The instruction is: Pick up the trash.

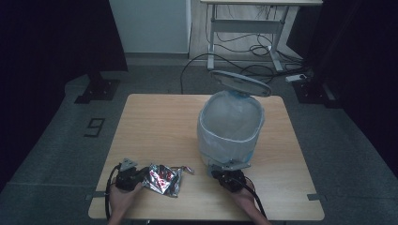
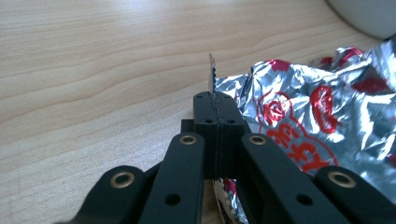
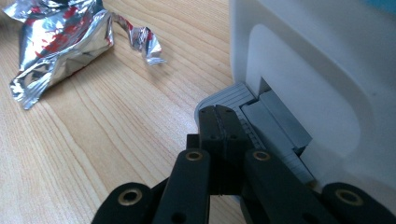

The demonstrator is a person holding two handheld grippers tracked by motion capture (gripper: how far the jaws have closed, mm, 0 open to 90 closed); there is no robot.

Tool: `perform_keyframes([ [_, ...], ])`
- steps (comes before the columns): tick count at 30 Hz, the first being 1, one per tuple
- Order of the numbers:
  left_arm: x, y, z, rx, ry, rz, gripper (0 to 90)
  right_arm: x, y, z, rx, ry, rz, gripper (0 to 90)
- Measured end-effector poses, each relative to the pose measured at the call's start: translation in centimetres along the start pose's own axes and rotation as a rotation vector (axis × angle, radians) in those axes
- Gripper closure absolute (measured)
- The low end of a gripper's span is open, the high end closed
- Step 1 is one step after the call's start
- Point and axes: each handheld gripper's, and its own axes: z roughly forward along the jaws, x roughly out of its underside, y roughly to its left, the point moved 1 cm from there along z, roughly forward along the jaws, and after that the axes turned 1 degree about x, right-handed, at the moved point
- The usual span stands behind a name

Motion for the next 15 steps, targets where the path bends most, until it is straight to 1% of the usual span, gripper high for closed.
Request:
perform_keyframes([
  [3, -0.3, -0.1, -0.7, 0.009, -0.02, -0.002, 90.0, 0.0, 0.0, 0.0, 0.0, 0.0, 0.0, 89.8],
  [6, -0.7, -0.1, -1.5, 0.031, -0.042, -0.007, 90.0, 0.0, 0.0, 0.0, 0.0, 0.0, 0.0, 89.8],
  [9, -1.0, -0.2, -2.1, 0.033, -0.054, -0.003, 90.0, 0.0, 0.0, 0.0, 0.0, 0.0, 0.0, 89.8],
  [15, -1.1, 0.2, -2.8, 0.039, -0.07, -0.023, 90.0, 0.0, 0.0, 0.0, 0.0, 0.0, -0.001, 89.8],
])
